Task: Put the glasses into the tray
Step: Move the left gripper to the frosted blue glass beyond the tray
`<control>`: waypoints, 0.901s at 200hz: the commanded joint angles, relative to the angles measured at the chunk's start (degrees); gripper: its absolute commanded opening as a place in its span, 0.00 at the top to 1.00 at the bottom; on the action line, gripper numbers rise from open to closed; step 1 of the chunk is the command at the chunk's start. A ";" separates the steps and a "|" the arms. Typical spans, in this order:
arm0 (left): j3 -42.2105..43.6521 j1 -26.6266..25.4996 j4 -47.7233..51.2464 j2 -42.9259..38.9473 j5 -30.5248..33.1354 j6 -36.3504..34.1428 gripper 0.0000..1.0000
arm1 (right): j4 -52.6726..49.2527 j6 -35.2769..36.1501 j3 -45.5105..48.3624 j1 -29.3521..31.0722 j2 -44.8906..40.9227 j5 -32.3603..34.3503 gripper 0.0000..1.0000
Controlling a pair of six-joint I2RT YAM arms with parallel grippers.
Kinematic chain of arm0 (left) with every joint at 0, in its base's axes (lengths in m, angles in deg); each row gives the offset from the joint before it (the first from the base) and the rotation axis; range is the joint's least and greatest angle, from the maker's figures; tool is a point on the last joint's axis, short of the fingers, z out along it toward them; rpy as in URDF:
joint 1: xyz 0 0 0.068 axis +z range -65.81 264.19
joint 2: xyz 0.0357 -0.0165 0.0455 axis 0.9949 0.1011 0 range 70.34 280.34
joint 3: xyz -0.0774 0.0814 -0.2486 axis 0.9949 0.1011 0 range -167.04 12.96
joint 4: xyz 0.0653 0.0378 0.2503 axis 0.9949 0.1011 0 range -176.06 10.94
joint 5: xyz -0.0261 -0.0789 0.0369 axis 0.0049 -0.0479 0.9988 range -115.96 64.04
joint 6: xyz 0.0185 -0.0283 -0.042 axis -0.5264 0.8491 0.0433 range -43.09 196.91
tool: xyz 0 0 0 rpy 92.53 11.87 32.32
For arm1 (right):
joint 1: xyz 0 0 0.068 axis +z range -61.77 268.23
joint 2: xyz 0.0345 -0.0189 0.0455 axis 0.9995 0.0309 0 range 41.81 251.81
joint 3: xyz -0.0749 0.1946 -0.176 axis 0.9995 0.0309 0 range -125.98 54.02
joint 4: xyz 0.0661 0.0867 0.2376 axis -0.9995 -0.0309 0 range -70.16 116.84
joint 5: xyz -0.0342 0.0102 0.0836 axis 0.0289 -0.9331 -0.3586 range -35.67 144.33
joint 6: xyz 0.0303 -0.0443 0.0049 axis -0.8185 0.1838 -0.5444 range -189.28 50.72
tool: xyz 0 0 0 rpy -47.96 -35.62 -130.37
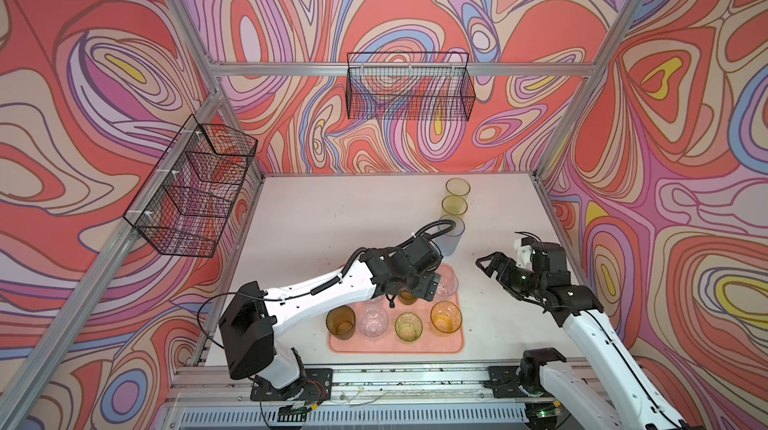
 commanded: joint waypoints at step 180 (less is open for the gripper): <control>-36.81 11.47 -1.81 30.04 -4.96 -5.08 0.59 | -10.47 6.08 -6.84 -0.28 -12.26 2.24 0.02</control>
